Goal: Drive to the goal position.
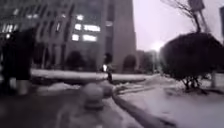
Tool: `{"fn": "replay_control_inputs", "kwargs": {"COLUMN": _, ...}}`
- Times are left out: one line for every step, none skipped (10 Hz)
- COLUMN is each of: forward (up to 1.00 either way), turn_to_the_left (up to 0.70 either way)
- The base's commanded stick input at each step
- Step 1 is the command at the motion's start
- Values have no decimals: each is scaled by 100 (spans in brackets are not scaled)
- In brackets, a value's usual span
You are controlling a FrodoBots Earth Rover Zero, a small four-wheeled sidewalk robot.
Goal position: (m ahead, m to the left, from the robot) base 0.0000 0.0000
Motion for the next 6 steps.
{"fn": "replay_control_inputs", "kwargs": {"forward": 0, "turn_to_the_left": 22}}
{"fn": "replay_control_inputs", "kwargs": {"forward": 55, "turn_to_the_left": 35}}
{"fn": "replay_control_inputs", "kwargs": {"forward": 100, "turn_to_the_left": 27}}
{"fn": "replay_control_inputs", "kwargs": {"forward": 100, "turn_to_the_left": 27}}
{"fn": "replay_control_inputs", "kwargs": {"forward": 100, "turn_to_the_left": 27}}
{"fn": "replay_control_inputs", "kwargs": {"forward": 100, "turn_to_the_left": 27}}
